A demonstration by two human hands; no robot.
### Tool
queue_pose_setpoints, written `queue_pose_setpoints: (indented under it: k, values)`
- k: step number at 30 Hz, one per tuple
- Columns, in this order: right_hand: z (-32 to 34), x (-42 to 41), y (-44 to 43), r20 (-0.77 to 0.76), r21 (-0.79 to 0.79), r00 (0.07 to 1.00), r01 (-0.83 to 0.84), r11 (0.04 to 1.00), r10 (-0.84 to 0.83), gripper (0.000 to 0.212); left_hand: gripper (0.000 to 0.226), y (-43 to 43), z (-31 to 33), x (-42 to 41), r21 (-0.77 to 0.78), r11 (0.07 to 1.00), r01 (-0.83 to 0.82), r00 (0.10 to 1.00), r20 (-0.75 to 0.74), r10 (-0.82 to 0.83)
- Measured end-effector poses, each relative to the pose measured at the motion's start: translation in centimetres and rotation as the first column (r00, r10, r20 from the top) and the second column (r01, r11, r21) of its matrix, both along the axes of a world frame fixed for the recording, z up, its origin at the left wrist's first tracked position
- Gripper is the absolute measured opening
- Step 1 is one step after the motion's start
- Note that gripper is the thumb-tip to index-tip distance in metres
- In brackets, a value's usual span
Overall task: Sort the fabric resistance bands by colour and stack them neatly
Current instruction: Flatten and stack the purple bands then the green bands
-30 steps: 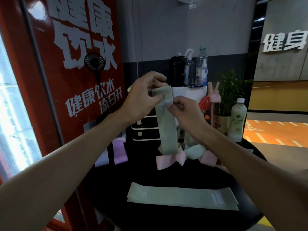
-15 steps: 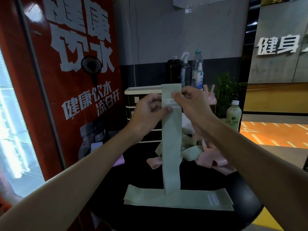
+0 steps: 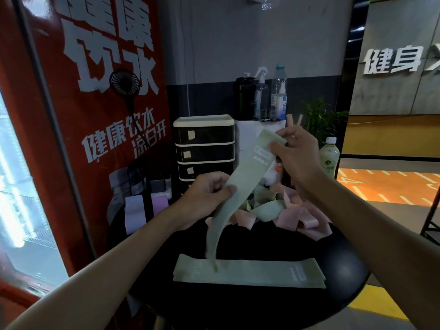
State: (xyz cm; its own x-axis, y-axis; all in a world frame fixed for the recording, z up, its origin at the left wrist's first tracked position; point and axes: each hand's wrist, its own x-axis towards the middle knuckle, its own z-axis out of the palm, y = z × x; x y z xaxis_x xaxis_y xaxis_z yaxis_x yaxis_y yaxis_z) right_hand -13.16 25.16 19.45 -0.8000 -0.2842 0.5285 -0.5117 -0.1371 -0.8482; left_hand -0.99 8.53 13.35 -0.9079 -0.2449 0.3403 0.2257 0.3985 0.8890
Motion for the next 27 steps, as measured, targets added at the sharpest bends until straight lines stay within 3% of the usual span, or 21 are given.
queue_pose_setpoints:
  k: [5,12,19,24,27]
  values:
    - [-2.4,-0.6,1.2,0.088,-0.004,0.996,-0.008,1.0,0.008,0.016,0.017,-0.7,-0.3,1.1,-0.001,1.0,-0.001,0.999,0.046,0.001]
    - [-6.7,0.0,3.9,-0.02,0.159,1.0,0.008,0.987,-0.004,0.018,0.038,-2.8,-0.9,3.0,-0.114,0.988,0.107,0.963,0.261,-0.074]
    - [-9.5,1.0,6.8,0.179,0.016,0.983,-0.05,0.999,0.046,0.018,0.04,-4.8,-2.2,4.8,-0.144,0.973,0.18,0.896,0.433,-0.102]
    - [-12.0,1.0,8.1,0.116,0.103,0.993,-0.02,0.994,0.008,0.02,0.035,-5.8,-3.3,5.5,-0.096,0.981,0.168,0.875,0.473,-0.104]
    - [-13.7,0.3,8.9,0.013,0.258,0.998,0.059,0.964,-0.064,0.021,0.029,-6.7,-4.4,5.8,-0.059,0.988,0.146,0.865,0.492,-0.098]
